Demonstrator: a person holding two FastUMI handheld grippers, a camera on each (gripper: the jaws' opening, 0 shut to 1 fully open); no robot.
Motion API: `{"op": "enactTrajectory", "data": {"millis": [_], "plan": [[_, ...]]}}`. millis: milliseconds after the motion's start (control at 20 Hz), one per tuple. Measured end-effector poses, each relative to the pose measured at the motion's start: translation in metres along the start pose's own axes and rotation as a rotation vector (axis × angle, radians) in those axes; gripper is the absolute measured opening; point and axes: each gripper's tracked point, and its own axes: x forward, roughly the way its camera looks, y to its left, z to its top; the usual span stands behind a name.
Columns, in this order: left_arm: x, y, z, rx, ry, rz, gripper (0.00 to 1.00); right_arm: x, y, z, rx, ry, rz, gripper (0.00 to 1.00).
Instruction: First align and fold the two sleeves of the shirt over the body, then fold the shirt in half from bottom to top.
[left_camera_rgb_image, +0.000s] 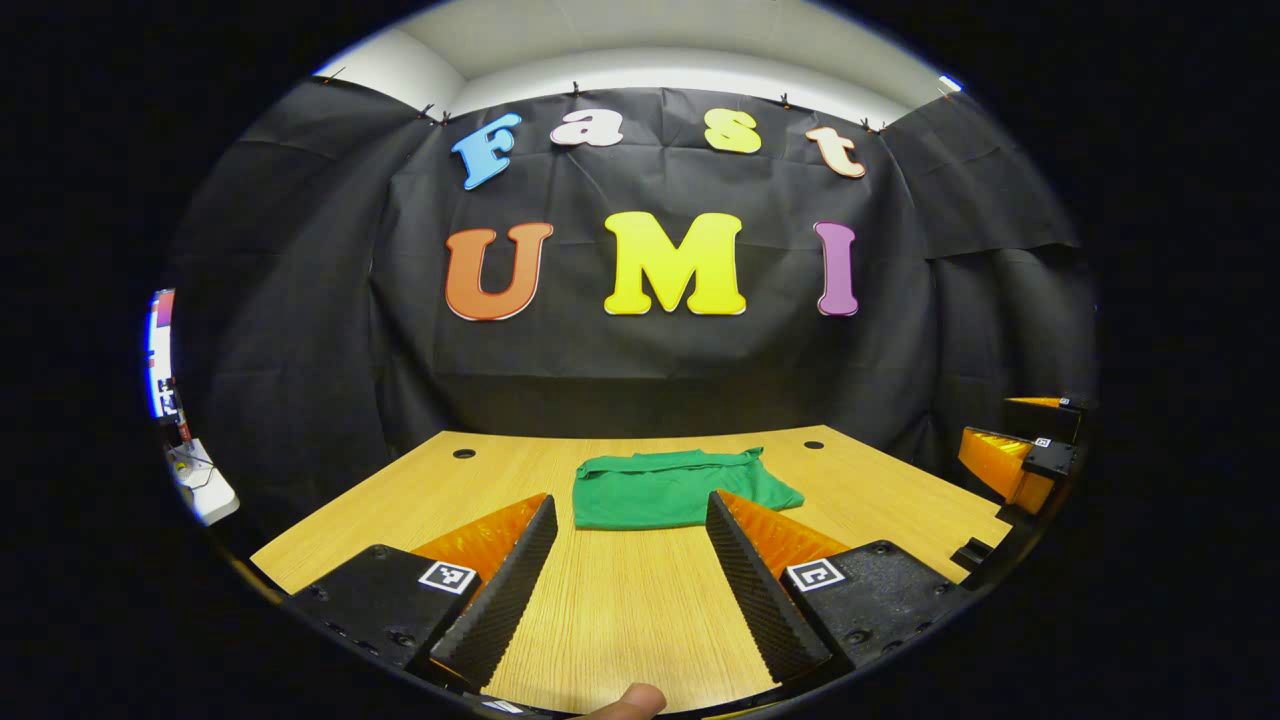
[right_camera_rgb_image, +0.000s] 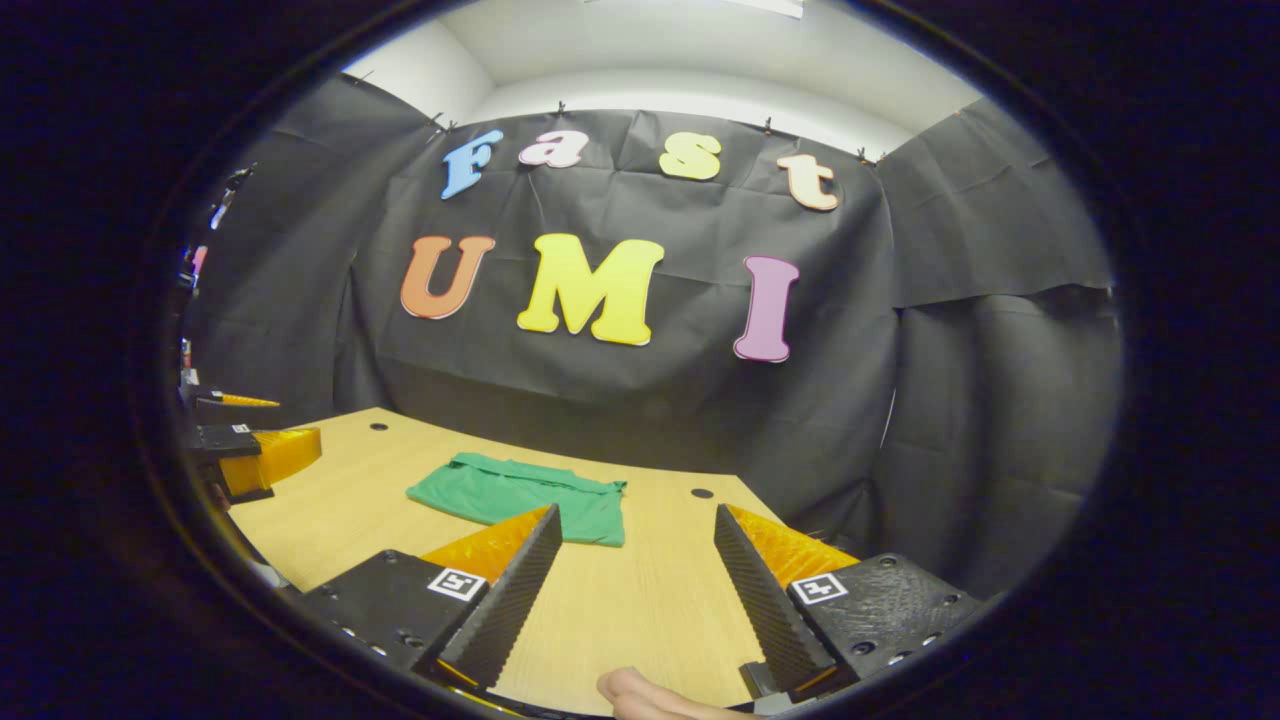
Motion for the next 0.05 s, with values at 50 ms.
{"op": "enactTrajectory", "data": {"millis": [50], "plan": [[-0.0012, -0.0012, 0.0027, 0.001, -0.008, -0.003, 0.96, -0.0024, -0.0012, 0.0032, 0.011, -0.004, -0.003, 0.95]]}}
